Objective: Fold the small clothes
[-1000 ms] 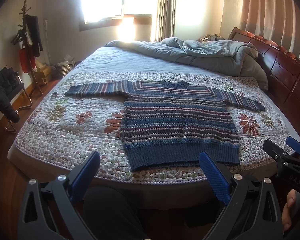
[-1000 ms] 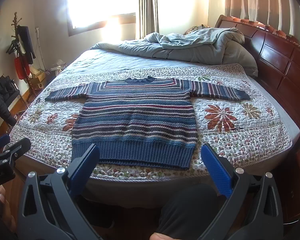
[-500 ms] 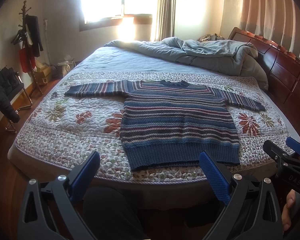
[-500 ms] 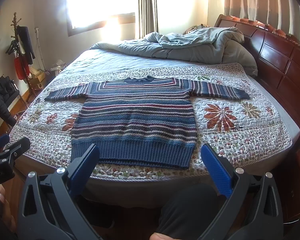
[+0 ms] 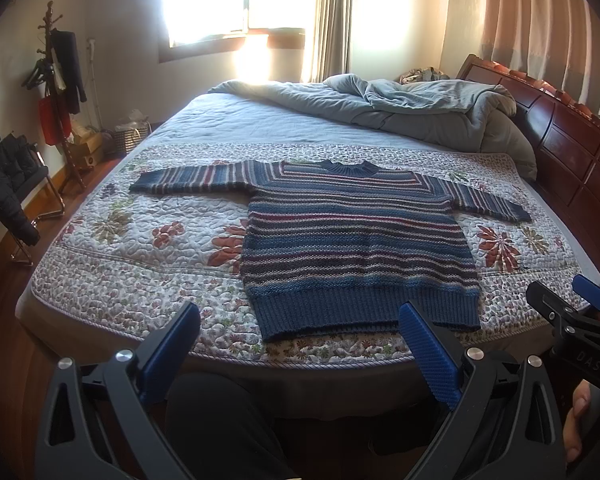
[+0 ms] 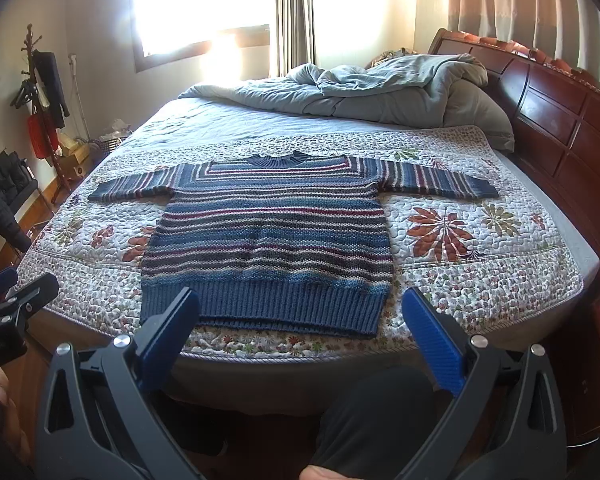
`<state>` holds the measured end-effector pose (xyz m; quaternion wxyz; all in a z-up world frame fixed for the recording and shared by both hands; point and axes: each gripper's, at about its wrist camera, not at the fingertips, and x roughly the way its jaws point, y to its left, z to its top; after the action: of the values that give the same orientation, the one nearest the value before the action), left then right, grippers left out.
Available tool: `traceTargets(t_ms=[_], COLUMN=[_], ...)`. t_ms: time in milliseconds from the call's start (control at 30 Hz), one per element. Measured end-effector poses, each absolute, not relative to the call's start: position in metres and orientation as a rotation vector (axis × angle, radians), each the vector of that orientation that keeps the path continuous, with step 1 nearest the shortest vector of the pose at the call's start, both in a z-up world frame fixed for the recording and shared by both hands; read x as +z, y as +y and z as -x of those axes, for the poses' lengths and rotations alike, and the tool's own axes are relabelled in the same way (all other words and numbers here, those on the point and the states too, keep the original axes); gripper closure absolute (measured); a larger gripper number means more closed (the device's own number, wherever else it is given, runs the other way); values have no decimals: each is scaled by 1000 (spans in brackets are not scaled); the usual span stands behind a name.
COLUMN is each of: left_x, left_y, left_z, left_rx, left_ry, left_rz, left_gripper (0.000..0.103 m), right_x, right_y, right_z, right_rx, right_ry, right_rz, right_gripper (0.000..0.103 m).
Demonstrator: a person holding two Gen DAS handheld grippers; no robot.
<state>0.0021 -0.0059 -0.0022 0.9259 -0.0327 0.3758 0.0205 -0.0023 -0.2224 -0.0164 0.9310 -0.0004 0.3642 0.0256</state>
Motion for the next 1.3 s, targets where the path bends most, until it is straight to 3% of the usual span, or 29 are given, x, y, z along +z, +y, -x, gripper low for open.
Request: traceTargets(t_ms=[1100, 1300], left_x=[-21, -44], left_y=[-6, -21], left_z=[-32, -80], left_rx=[4, -182], left_ry=[808, 758], left_rz=[79, 36], left_gripper=[4, 4], right_x=[-34, -53], right_y=[-221, -240], right_z=[-26, -59], right_rx=[35, 90], right_ry=[774, 600], right_rz=[42, 101], right_gripper=[2, 3])
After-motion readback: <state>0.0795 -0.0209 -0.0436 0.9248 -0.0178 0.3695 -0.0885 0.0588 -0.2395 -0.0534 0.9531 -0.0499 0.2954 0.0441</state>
